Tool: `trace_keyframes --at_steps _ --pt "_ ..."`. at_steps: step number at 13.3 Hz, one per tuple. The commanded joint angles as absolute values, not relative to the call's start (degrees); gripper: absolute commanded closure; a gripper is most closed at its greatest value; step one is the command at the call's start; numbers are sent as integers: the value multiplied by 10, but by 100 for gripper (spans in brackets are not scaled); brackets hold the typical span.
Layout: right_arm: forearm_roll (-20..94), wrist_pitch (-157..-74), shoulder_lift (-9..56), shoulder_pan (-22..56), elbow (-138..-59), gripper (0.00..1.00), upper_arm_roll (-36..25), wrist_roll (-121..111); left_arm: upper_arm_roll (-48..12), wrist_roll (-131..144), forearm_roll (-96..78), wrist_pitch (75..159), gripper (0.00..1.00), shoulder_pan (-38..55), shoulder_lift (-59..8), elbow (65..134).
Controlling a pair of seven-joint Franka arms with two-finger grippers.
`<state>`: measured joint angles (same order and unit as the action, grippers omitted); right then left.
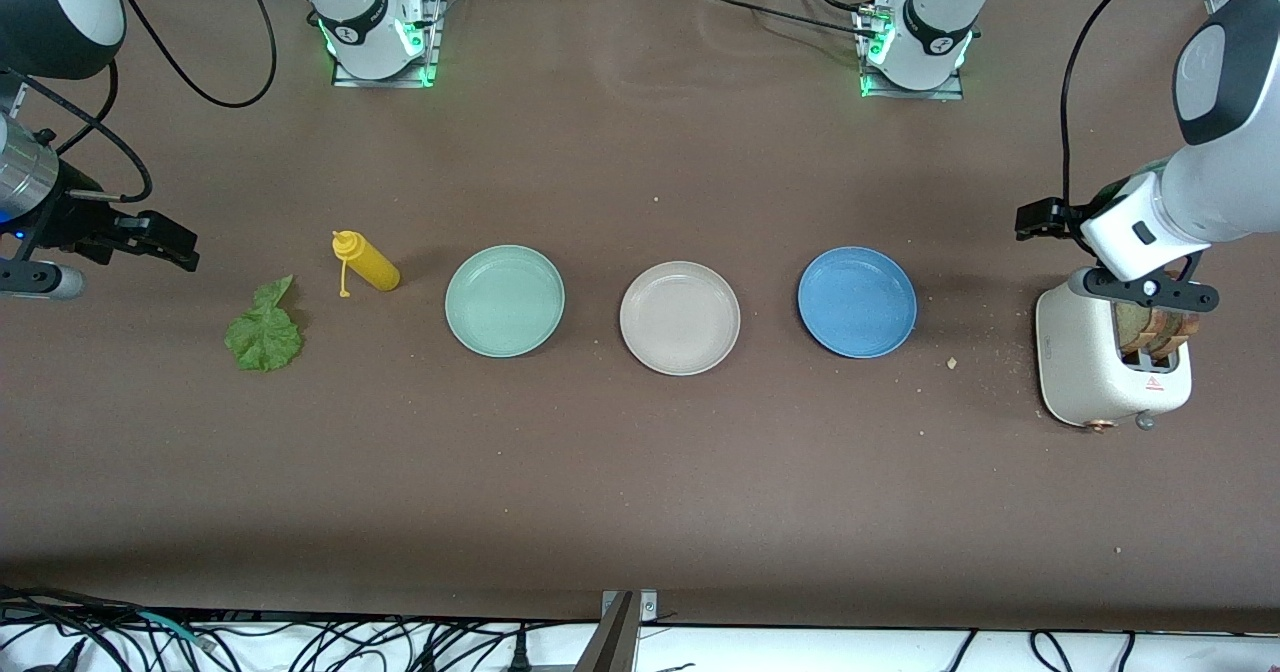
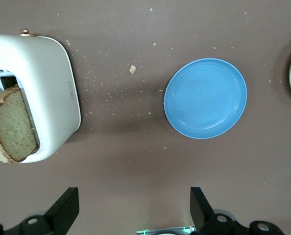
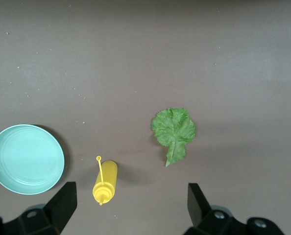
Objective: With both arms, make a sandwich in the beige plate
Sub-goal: 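Lower the left gripper onto a toast slice in the white toaster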
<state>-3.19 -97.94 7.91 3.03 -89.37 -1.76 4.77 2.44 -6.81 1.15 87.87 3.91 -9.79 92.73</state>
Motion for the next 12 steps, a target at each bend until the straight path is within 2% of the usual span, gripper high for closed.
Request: trace_keyframes --at_steps 1,5,12 --pt "-27 -976 75 30 -897 0 -18 47 24 -86 24 895 0 9 -109 911" --pt "-27 -976 75 30 -897 0 -18 47 24 -200 25 919 0 -35 -117 911" --pt "-27 -976 75 30 -897 0 -18 49 24 -187 15 1010 0 -86 -162 921"
